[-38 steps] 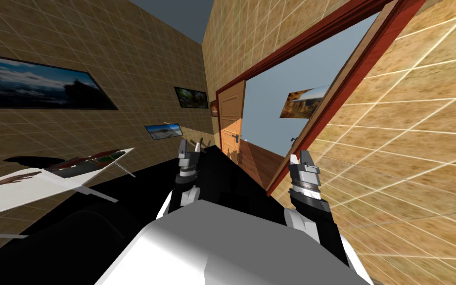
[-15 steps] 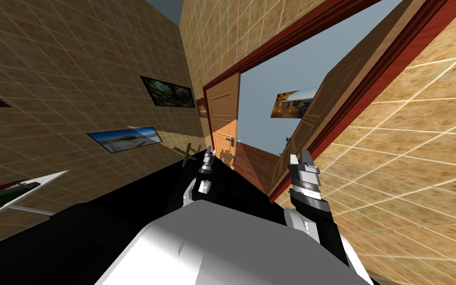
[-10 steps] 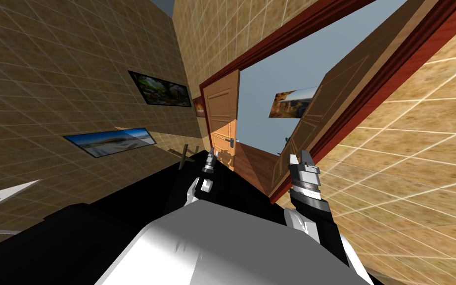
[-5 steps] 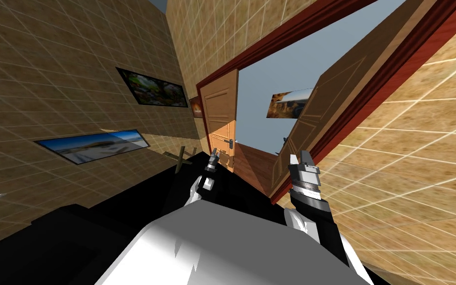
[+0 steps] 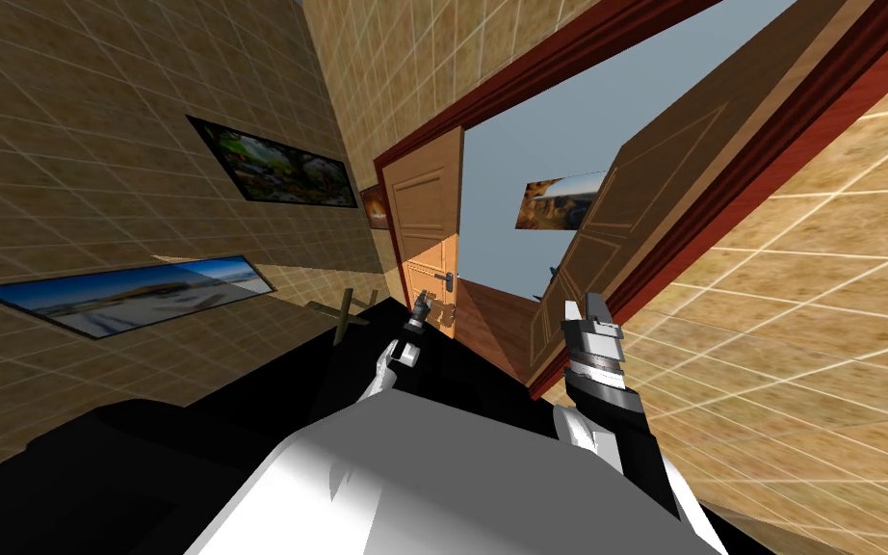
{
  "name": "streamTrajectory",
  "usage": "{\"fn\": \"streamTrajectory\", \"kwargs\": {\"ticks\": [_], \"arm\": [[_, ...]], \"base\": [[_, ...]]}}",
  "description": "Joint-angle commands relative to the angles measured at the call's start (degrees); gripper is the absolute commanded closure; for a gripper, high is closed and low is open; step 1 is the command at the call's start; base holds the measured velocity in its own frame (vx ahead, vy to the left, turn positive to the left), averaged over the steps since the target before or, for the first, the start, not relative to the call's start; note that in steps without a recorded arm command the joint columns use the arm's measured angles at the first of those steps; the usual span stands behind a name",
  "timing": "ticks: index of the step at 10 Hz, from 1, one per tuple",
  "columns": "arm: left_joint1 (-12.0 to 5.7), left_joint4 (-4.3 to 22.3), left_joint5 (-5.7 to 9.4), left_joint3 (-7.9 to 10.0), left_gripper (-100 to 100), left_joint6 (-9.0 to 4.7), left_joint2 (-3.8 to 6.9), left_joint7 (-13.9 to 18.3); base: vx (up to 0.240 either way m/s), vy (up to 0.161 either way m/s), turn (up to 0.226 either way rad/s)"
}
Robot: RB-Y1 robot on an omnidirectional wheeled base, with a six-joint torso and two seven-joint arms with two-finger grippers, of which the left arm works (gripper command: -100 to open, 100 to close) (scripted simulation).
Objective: Push the door open
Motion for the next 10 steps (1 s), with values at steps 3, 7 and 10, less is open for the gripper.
{"fn": "streamTrajectory", "kwargs": {"ticks": [3,7,10], "arm": [[-3.20,5.76,0.67,-0.82,-100,0.52,0.56,0.31],[-6.87,12.03,1.43,-1.59,-100,1.09,1.21,0.73],[-9.51,16.65,1.98,-2.15,-100,1.51,1.66,1.04]], "base": [[0.074,0.082,-0.096],[0.072,0.087,-0.088],[0.078,0.101,-0.088]]}}
